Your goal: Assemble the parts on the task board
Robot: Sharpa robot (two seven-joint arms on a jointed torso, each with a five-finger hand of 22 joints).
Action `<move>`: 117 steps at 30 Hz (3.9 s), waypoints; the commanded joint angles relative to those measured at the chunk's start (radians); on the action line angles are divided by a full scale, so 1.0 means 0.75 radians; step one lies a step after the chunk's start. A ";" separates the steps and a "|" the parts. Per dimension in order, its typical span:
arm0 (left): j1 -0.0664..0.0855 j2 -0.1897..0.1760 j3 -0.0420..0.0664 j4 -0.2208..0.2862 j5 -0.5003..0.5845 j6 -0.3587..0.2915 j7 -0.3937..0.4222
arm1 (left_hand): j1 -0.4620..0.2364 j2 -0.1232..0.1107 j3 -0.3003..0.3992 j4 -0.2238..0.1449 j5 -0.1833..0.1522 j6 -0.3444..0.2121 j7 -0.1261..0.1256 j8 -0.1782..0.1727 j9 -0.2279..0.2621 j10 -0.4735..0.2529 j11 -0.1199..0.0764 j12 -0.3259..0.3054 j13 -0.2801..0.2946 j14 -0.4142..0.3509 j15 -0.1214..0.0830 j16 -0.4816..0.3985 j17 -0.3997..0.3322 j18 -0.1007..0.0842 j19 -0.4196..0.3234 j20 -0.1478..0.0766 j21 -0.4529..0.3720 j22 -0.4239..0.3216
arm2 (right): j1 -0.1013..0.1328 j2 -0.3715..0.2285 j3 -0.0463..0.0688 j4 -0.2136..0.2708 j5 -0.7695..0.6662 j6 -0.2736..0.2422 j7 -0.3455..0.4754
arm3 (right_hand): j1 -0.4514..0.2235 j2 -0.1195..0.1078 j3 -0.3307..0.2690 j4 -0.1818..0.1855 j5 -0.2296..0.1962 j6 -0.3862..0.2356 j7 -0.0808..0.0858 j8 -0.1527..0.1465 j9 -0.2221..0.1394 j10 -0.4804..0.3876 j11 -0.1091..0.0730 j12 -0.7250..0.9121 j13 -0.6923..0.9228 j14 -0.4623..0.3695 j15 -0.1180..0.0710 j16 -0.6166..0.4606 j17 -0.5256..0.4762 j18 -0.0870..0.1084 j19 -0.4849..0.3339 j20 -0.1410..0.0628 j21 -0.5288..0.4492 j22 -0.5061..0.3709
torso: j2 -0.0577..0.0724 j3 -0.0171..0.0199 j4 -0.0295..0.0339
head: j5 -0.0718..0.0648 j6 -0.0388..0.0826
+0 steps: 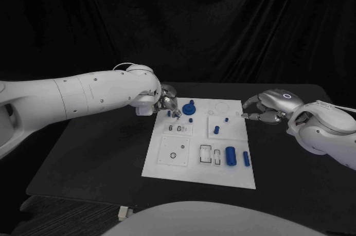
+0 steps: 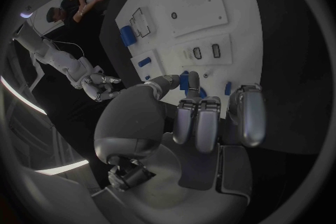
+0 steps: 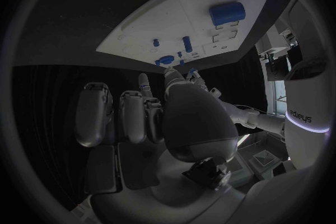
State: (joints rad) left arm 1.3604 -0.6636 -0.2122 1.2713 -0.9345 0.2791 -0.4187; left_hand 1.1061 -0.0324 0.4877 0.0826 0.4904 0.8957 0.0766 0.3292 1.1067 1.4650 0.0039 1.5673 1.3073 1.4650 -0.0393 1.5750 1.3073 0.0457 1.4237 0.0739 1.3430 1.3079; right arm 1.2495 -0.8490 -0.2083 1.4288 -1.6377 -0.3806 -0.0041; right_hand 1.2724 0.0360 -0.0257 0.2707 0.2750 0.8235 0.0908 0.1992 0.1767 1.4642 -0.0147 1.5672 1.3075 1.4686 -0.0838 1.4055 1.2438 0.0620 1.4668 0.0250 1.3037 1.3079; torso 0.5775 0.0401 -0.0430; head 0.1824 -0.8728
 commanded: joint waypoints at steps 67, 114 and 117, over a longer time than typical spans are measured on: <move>-0.069 0.163 0.000 -0.217 0.180 0.169 -0.175 | -0.058 -0.004 0.111 -0.096 0.016 0.036 -0.013 -0.028 -0.036 0.141 -0.003 0.005 0.351 0.141 -0.004 -0.006 0.351 0.009 0.014 -0.005 0.029 0.258 | -0.006 -0.003 0.001 0.010 -0.003 0.006 -0.024 | 0.023 0.004 0.002 -0.019 0.089 0.019 0.000 0.002 -0.011 0.140 0.005 0.003 0.347 0.062 0.007 -0.008 -0.005 -0.001 0.029 0.007 -0.010 0.241 | 0.002 -0.0007 0.0028 | 0.007 0.000; -0.100 0.165 0.000 -0.199 0.098 0.134 -0.168 | -0.075 0.010 0.117 -0.101 0.009 0.027 -0.006 -0.041 -0.043 0.141 0.003 0.005 0.351 0.141 -0.001 -0.006 0.351 0.012 0.006 -0.004 0.018 0.254 | -0.008 0.004 0.001 0.005 -0.003 0.025 -0.024 | 0.026 0.004 0.004 -0.021 0.095 0.021 0.001 0.002 -0.012 0.135 0.005 -0.001 0.338 0.061 0.008 -0.010 -0.010 0.000 0.028 0.007 -0.014 0.240 | 0.003 -0.0011 0.0023 | 0.009 0.000; -0.100 0.166 0.000 -0.200 0.098 0.137 -0.167 | -0.075 0.010 0.117 -0.101 0.009 0.027 -0.006 -0.041 -0.043 0.141 0.003 0.005 0.351 0.141 -0.001 -0.006 0.351 0.012 0.005 -0.004 0.016 0.254 | -0.008 0.005 0.001 0.005 -0.003 0.026 -0.024 | 0.026 0.004 0.004 -0.021 0.095 0.021 0.001 0.002 -0.012 0.135 0.005 -0.001 0.338 0.061 0.008 -0.010 -0.010 0.000 0.028 0.007 -0.014 0.240 | 0.002 -0.0007 0.0025 | 0.009 0.000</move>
State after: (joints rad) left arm 1.2902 -0.5408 -0.2113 1.1197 -0.8549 0.3861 -0.5522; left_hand 1.0524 -0.0309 0.5247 0.0644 0.4993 0.9160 0.0740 0.3019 1.0763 1.4649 0.0040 1.5673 1.3073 1.4650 -0.0393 1.5750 1.3076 0.0456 1.4298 0.0719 1.3588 1.3074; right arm 1.2460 -0.8460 -0.2083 1.4323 -1.6377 -0.3676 -0.0068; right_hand 1.2847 0.0392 -0.0203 0.2604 0.3400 0.8308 0.0908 0.1992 0.1686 1.4642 -0.0147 1.5672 1.3075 1.4685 -0.0838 1.4014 1.2374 0.0621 1.4668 0.0250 1.2991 1.3079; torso 0.5794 0.0394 -0.0411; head 0.1895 -0.8728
